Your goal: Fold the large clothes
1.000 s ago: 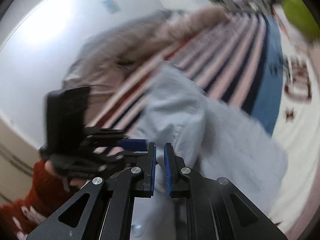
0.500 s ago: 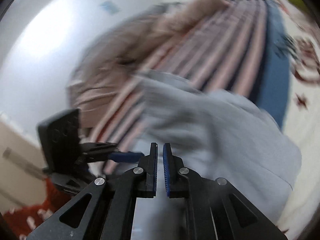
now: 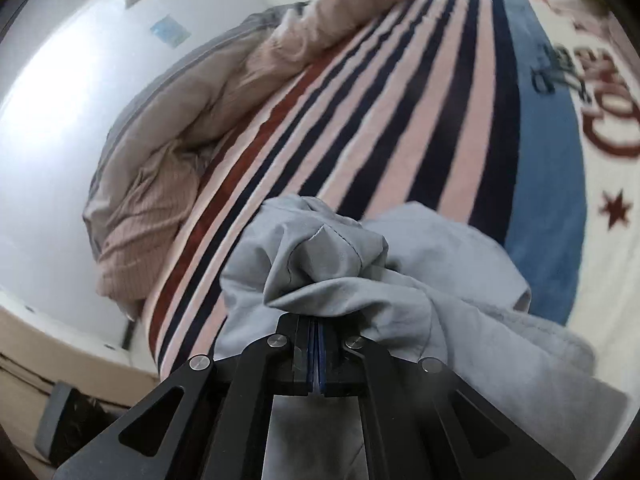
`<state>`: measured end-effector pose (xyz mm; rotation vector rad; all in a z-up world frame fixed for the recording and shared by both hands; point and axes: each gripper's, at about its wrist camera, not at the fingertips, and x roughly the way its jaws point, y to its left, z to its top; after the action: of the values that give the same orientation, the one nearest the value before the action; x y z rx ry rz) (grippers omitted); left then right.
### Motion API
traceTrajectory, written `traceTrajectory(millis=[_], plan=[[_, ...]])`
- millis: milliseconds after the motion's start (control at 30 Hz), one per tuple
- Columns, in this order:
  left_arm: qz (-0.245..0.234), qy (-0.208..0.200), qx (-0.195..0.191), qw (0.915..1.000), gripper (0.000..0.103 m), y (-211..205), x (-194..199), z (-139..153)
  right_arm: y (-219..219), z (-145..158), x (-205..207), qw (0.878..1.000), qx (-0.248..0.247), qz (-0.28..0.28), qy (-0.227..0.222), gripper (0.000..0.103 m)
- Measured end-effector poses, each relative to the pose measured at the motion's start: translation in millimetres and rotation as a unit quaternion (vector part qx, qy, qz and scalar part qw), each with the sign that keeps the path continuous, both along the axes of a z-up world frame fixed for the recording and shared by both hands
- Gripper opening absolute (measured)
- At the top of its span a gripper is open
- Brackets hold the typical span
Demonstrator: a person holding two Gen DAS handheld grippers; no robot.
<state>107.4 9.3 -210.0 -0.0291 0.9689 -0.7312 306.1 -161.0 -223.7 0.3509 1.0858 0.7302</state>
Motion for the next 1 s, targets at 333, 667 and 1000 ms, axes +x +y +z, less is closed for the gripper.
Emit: traceTrajectory(millis=[333,667,1000], plan=[[0.016,-0.013,-0.062,0.9979,0.046,20,-50,45,-32,77,-119,0.992,-0.02,0.081,-0.095,0.022],[0.057,0.017,-0.056,0.9967,0.046,8,-64,10,-59,0,-207,0.995,-0.082,0.058,-0.025,0.018],[0.075,0.008,-0.017,0.997,0.067,-3,-72,20,-75,-13,-219,0.999,-0.04,0.03,-0.012,0.028]])
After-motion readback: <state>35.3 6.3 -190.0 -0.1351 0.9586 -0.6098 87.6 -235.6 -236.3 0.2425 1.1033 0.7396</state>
